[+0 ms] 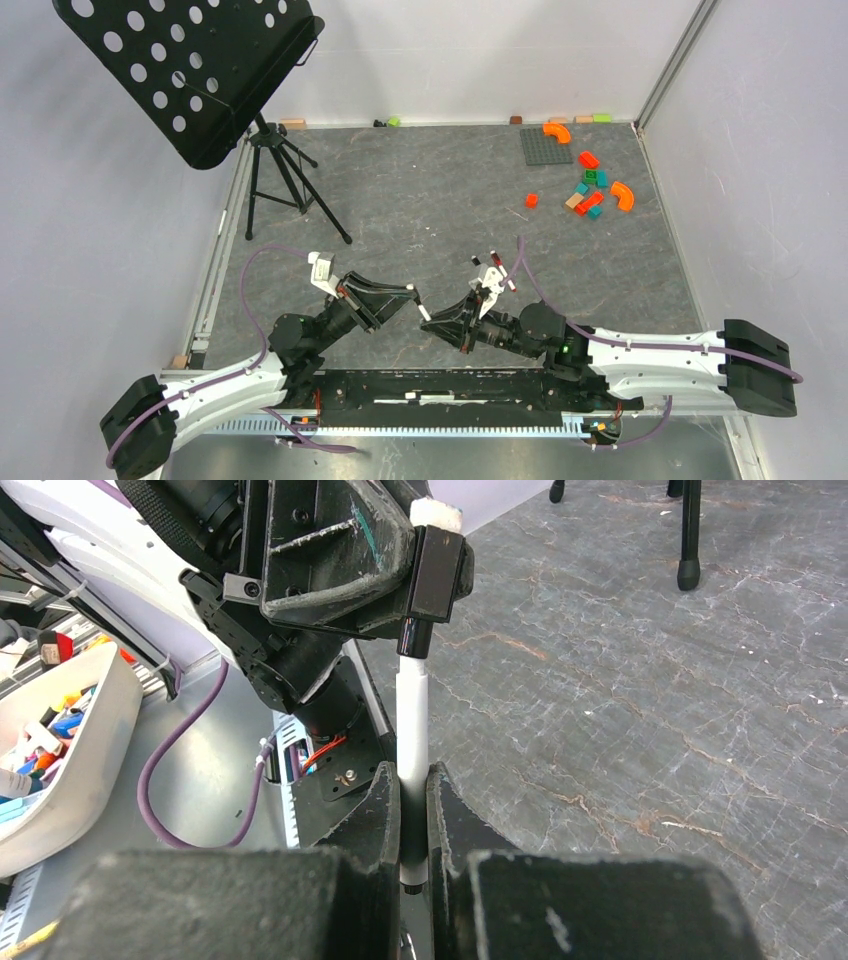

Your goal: Insert the pens into the pen caps

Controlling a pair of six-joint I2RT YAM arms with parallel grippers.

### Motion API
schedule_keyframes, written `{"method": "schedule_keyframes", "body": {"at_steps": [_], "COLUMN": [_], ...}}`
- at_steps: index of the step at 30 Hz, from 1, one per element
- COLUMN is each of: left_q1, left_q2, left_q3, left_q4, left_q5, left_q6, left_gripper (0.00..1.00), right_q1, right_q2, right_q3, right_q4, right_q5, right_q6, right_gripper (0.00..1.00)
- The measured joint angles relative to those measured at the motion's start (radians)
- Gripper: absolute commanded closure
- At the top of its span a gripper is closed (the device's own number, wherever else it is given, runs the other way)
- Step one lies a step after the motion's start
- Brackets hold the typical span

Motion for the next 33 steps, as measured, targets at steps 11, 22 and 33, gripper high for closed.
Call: {"method": "schedule_keyframes", "body": {"at_steps": [11,22,33], "left_q1": [0.001,0.005,0.014], "left_q2": [-0.008,-0.063,-0.051], "left_q3": [0.000,0.000,0.045], "left_q4": [-0.022,-0.117,-0.267], "left_q5": [-0.021,-0.052,-0.170], "left_q6": [0.005,0.026,0.037], "left_gripper": [0.98,0.98,0.98], "right_q1": [0.002,0.003,0.003], "right_q2": [0.000,0.031,0.139], "right_q3": [0.042,0.106,0.237], "right_q4": [-0.083,-0.198,-0.368], "right_q5": [0.032,0.071,0.225], "right_q6": [-0.002,-0.021,-0.063], "right_gripper": [1.00,1.00,1.00]}}
